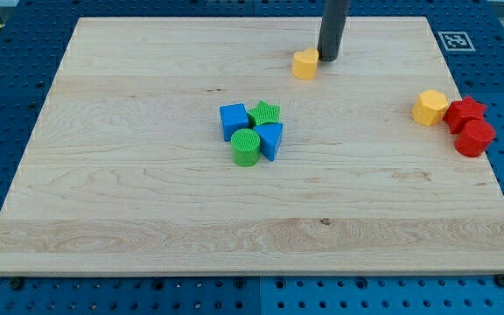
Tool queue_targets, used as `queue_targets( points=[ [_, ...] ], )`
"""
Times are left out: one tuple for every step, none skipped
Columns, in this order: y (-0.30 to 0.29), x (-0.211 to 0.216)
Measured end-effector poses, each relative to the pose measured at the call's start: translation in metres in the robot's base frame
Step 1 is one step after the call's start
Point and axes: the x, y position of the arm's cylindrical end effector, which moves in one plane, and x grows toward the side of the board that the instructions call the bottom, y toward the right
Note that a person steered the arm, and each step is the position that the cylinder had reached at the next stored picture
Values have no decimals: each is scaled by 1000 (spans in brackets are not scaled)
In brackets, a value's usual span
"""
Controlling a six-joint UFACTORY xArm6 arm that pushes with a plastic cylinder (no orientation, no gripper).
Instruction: Move the yellow heart towards the green star
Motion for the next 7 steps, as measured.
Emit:
queue_targets(
  points=[
    [0, -30],
    [0, -35],
    [0, -27],
    [0, -4],
    [-1, 26],
    [-16, 36],
    [-33, 37]
  ],
)
